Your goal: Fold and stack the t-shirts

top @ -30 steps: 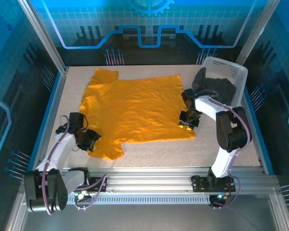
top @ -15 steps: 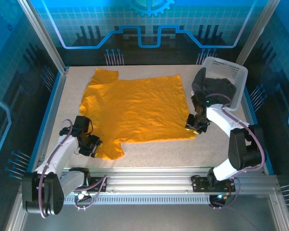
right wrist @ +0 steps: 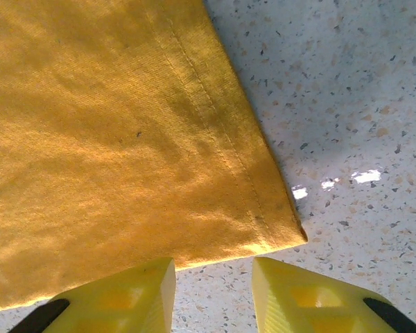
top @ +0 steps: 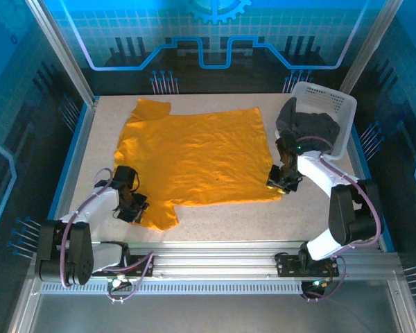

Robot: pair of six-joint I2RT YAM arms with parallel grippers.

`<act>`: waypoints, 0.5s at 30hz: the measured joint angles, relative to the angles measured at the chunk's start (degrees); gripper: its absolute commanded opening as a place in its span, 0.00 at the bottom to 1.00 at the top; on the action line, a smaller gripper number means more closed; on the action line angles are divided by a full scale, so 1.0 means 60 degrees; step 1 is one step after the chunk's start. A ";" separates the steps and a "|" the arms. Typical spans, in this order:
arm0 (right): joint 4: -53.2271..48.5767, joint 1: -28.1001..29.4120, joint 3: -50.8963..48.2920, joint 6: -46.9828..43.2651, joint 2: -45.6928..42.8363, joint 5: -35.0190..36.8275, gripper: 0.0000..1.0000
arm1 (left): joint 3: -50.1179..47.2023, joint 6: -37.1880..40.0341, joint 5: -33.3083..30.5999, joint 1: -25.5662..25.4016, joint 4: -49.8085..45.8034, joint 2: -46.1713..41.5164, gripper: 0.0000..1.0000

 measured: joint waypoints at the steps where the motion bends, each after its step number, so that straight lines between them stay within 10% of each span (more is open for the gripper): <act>1: 0.0011 -0.0011 -0.0058 0.0000 0.0000 0.0007 0.35 | -0.0007 0.0000 -0.0015 -0.0018 -0.0025 -0.0025 0.09; 15: 0.0597 -0.1373 -0.0969 0.0561 -0.0025 -0.0302 0.33 | -0.0321 -0.0291 -0.0211 -0.0055 -0.2419 -0.3872 0.01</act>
